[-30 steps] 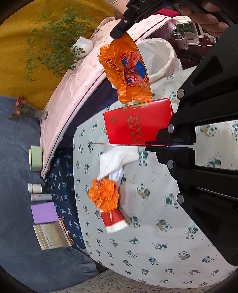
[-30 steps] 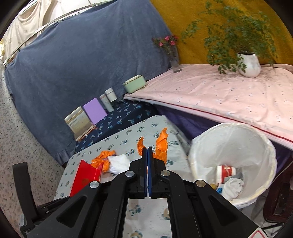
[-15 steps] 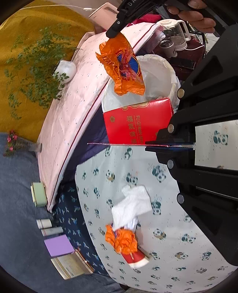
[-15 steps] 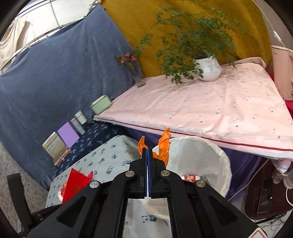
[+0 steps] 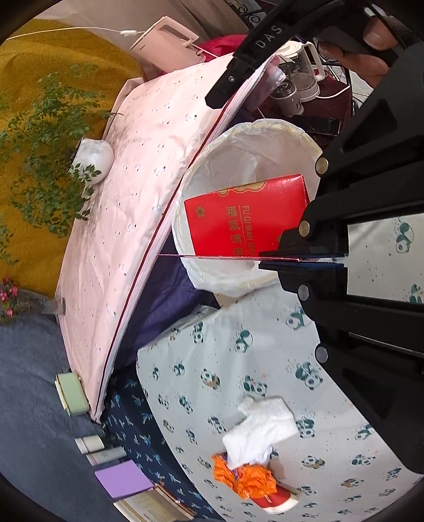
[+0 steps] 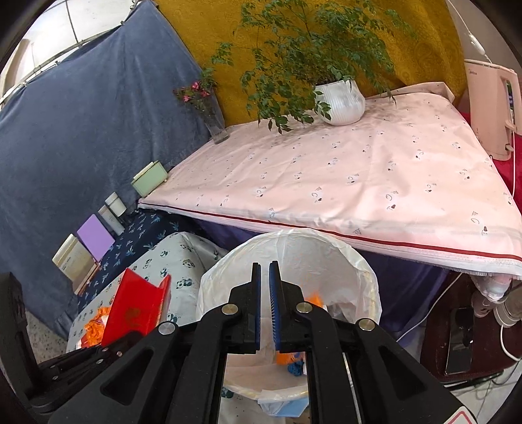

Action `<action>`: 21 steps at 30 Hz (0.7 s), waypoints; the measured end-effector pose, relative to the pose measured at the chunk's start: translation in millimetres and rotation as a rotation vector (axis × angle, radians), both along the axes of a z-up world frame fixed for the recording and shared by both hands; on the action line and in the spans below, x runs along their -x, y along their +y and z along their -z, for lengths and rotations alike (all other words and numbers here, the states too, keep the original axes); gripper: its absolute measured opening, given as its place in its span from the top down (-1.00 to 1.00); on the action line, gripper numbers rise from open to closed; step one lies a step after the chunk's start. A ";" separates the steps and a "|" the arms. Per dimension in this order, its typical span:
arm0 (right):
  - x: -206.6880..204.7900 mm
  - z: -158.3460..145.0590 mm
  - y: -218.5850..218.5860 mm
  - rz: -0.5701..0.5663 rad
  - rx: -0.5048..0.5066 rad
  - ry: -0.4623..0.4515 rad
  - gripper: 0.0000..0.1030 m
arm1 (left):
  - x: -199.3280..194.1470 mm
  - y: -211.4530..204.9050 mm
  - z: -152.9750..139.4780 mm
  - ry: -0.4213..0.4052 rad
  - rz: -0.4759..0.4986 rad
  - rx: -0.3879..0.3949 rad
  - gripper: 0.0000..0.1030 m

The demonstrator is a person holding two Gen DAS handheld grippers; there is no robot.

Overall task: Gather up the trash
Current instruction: 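Carry the red box to the bin and open the left gripper while the right drops the orange bag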

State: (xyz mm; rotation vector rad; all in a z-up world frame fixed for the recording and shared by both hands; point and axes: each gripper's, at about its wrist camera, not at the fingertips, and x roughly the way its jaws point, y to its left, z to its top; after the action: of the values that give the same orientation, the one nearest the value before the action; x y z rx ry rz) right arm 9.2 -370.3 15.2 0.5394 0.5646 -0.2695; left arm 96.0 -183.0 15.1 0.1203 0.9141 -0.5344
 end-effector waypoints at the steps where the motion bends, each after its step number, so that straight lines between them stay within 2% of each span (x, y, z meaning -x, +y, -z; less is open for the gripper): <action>1: 0.8 1.2 -1.3 0.000 -0.004 0.002 0.82 | -1.5 -3.8 1.1 0.010 0.009 0.004 0.98; 10: 9.7 9.8 -6.8 0.014 -0.018 0.018 0.68 | -4.0 -38.0 5.2 0.014 0.065 0.015 0.90; 11: 10.0 11.4 -6.8 0.013 -0.021 0.022 0.68 | -4.1 -40.4 5.9 0.016 0.066 0.016 0.83; 13: 10.8 13.2 -6.8 0.013 -0.022 0.027 0.68 | -4.1 -42.0 6.1 0.011 0.055 0.016 0.34; 14: 11.0 13.7 -6.3 0.013 -0.023 0.028 0.68 | -3.3 -41.0 5.7 0.004 0.047 0.018 0.26; 18: 11.2 15.0 -4.9 0.009 -0.026 0.032 0.68 | -5.3 -32.1 5.8 -0.005 0.017 0.013 0.04; 21: 10.2 14.3 -1.8 0.000 -0.027 0.029 0.68 | -9.2 -21.5 5.9 0.003 -0.009 0.022 0.04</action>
State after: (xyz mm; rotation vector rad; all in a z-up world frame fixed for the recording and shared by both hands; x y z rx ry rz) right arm -1.0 -372.0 0.9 0.5622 0.5973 -0.2706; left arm 105.1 -204.5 9.2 0.0957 0.9114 -0.5360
